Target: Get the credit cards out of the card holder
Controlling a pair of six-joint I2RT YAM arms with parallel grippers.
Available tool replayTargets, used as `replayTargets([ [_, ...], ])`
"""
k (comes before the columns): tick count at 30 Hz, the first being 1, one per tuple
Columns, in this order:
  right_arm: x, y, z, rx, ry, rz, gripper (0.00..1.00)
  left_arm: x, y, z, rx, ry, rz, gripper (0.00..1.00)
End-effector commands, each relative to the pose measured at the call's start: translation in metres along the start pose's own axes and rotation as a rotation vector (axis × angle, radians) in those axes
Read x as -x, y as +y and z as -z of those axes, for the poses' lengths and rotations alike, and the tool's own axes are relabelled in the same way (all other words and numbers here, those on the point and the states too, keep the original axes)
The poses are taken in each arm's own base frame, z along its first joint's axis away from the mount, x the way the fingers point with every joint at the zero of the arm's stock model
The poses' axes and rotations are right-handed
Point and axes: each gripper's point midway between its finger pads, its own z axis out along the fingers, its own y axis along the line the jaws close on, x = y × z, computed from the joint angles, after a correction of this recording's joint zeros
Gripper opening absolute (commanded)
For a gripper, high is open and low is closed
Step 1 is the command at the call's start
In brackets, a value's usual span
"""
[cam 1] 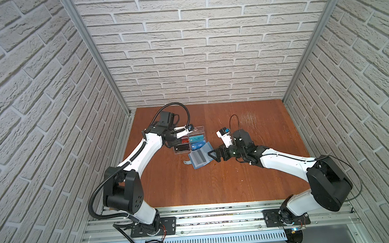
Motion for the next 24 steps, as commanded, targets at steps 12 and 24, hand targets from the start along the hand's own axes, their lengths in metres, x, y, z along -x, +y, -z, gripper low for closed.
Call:
replayTargets([
  [12, 0.021, -0.046, 0.025, -0.306, -0.072, -0.079, 1.0, 0.049, 0.007, 0.106, 0.241, -0.503, 0.47, 0.98],
  [24, 0.009, -0.017, 0.006, -0.089, -0.027, -0.061, 1.0, 0.062, -0.026, 0.088, 0.098, -0.466, 0.97, 0.98],
])
